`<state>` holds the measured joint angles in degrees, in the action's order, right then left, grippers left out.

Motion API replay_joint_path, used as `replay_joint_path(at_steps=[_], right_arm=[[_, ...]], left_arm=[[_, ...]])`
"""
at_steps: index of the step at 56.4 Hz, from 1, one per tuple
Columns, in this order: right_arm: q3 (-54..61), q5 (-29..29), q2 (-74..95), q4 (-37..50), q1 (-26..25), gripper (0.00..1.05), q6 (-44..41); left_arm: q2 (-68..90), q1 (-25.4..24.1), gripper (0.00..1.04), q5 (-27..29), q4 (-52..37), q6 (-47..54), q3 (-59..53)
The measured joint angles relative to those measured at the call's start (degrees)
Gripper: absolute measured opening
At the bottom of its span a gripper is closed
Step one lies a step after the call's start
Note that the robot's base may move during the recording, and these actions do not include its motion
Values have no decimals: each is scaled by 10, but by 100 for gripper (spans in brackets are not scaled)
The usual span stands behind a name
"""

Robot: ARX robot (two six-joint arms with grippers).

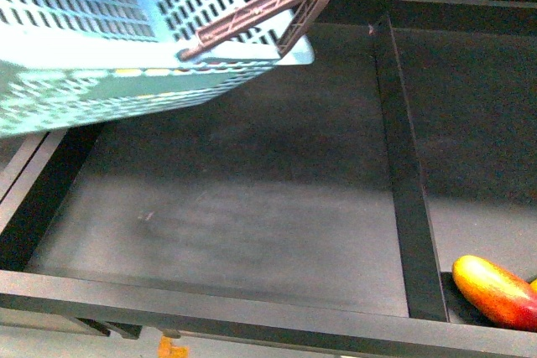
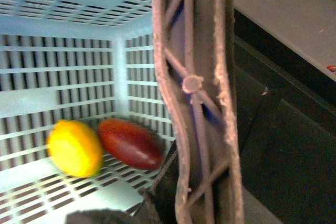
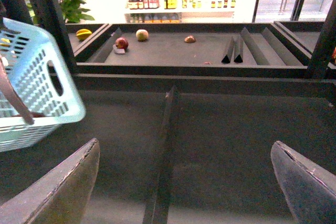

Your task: Pick lemon and mango into basket

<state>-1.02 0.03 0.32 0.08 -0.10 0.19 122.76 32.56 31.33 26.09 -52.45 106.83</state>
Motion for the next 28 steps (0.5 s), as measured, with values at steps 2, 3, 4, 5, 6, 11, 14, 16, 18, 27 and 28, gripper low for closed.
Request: replay_joint_path(at_steps=[2,3,4,5,6,11,14,16,18,27,28], right_arm=[[0,0,0,0,0,96,0],[0,0,0,0,0,96,0],[0,0,0,0,0,96,0],[0,0,0,0,0,96,0],[0,0,0,0,0,96,0],[0,0,0,0,0,96,0],[0,0,0,0,0,96,0],[0,0,0,0,0,96,0],[0,0,0,0,0,96,0],[0,0,0,0,0,96,0],[0,0,0,0,0,96,0]], left_arm=[[0,-6,5,-14,-7,-20,-6],[0,-10,5,-24,-12,-35,-10],[0,-13,5,-29,-14,-46,-12],[1,-17,5,-34,-18,-57,-14],[2,-19,5,-44,-24,-77,-15],[3,-31,5,-49,-53,-145,-18],[3,-40,5,-38,-72,-172,-18],[4,-46,5,-28,-81,-189,-17],[8,-54,5,-16,-88,-207,-17],[49,-97,5,30,-116,-294,-5],[52,-99,5,30,-117,-302,-3]])
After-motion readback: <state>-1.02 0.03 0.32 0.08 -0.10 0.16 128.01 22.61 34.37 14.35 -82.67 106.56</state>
